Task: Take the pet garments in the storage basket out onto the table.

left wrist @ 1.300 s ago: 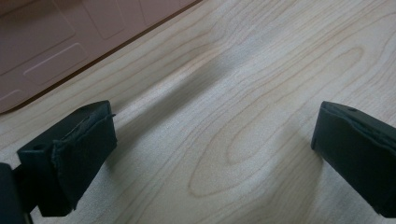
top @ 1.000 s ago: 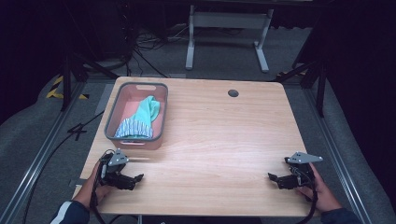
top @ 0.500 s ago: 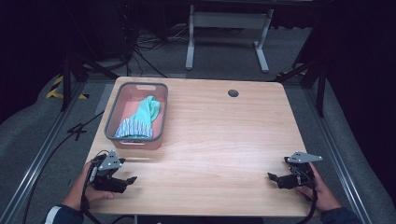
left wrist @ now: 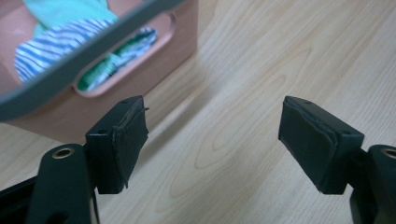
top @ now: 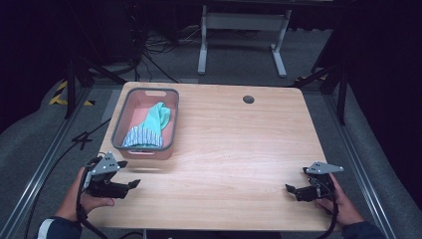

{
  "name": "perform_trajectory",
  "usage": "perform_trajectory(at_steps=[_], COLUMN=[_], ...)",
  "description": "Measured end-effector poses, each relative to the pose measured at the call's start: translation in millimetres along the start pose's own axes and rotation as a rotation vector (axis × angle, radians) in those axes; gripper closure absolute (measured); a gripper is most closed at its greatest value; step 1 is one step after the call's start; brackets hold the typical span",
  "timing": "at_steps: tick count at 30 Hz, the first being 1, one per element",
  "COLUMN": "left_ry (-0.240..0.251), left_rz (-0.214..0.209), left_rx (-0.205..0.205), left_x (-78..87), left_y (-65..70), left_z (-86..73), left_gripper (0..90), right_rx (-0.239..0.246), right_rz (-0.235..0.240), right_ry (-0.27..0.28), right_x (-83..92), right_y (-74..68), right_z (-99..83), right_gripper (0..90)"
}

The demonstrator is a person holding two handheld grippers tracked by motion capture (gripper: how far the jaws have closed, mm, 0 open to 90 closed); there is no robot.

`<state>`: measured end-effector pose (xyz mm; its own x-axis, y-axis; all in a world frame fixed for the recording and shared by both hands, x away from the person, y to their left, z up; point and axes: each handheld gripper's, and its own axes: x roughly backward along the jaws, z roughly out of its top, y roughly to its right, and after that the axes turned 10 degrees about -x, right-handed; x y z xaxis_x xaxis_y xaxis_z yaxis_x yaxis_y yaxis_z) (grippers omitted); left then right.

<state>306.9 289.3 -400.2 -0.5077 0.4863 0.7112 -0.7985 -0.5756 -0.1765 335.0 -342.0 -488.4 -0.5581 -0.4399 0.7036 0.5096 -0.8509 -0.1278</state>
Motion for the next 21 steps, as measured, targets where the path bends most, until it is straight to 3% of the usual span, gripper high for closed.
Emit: perform_trajectory(at_steps=[4,10,15,21], left_ry=[0.007,-0.045,-0.102,-0.136], left_rz=[0.009,0.035,0.024,0.022], left_rx=[0.001,-0.012,-0.031,-0.046], left_x=[5.5,3.9,-12.7,-28.0], left_y=[-7.4,-30.3,-44.6,-54.0], left_z=[8.5,33.8,55.2,76.2], left_gripper=[23.3,23.5,23.3,22.6], right_rx=[0.000,-0.001,-0.001,-0.001], right_rz=[0.000,0.000,-0.001,-0.001], right_ry=[0.000,0.000,0.000,0.000], right_x=[0.0,0.1,0.1,0.1], right_y=[0.0,-0.1,-0.2,-0.2], right_z=[0.0,0.0,-0.1,-0.1], right_gripper=[0.6,0.6,0.6,0.6])
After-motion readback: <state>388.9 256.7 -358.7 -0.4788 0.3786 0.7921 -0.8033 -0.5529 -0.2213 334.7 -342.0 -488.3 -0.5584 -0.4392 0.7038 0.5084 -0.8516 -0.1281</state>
